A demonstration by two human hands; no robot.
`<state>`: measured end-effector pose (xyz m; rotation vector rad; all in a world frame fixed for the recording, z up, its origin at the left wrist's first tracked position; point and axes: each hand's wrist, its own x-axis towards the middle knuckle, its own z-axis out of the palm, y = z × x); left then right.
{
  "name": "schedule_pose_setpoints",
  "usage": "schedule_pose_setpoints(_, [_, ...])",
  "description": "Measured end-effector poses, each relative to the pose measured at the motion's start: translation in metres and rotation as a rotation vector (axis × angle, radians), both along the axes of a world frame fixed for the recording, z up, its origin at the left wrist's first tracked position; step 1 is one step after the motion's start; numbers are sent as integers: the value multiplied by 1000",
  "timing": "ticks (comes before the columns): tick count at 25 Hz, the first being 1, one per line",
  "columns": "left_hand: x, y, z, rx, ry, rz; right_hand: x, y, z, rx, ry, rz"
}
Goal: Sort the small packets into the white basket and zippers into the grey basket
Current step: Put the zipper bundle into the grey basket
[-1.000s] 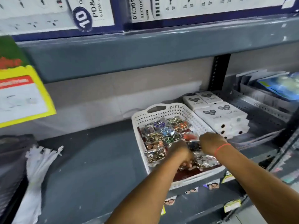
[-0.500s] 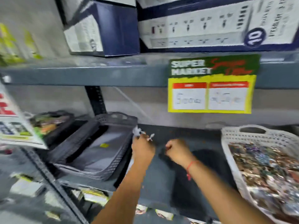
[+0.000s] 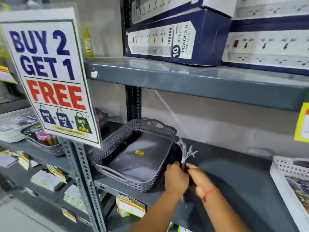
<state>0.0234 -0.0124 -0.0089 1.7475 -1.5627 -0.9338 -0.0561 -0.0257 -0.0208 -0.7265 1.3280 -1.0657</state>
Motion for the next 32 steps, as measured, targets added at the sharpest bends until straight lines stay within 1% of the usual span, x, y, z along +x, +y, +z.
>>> schedule_pose_setpoints(2, [-8,0,27,-102,9,-12,-7,-2,28,-102,-9,-37])
schedule_pose_setpoints(4, [-7,-7,52,-190,55,-22,-7,-10,60,-216,76,-41])
schedule_pose_setpoints(6, [4,-19,73,-236,126,-29,2,-19,90,-273,146,-36])
schedule_pose_setpoints(10, [52,-52,89,-255,266,11,53,-50,113,-333,170,-35])
schedule_pose_setpoints(12, [83,-67,81,-232,255,38,86,-67,106,-313,259,-4])
schedule_pose_setpoints(13, [96,-74,74,-198,205,37,100,-74,99,-282,363,15])
schedule_pose_setpoints(14, [108,-81,64,-142,118,33,112,-81,90,-244,521,63])
schedule_pose_setpoints(16, [129,-95,40,-22,-74,30,131,-95,64,-182,843,237])
schedule_pose_setpoints(18, [143,-103,18,80,-166,-7,142,-98,41,-131,1072,421])
schedule_pose_setpoints(20, [151,-108,5,140,-261,-84,146,-99,27,-80,1266,561])
schedule_pose_setpoints(22, [156,-109,0,168,-336,-118,148,-96,26,-24,1277,600])
schedule_pose_setpoints(25, [155,-108,1,172,-376,-172,149,-90,38,-67,1302,551])
schedule_pose_setpoints(27, [146,-100,13,154,-415,-203,144,-83,50,-117,1305,444])
schedule_pose_setpoints(29, [137,-89,32,99,-439,-187,132,-67,63,-160,1250,303])
schedule_pose_setpoints(31, [131,-72,52,-17,-491,-177,119,-47,77,-214,1152,131])
schedule_pose_setpoints(32, [126,-60,56,-123,-509,-178,110,-34,80,-245,1136,68])
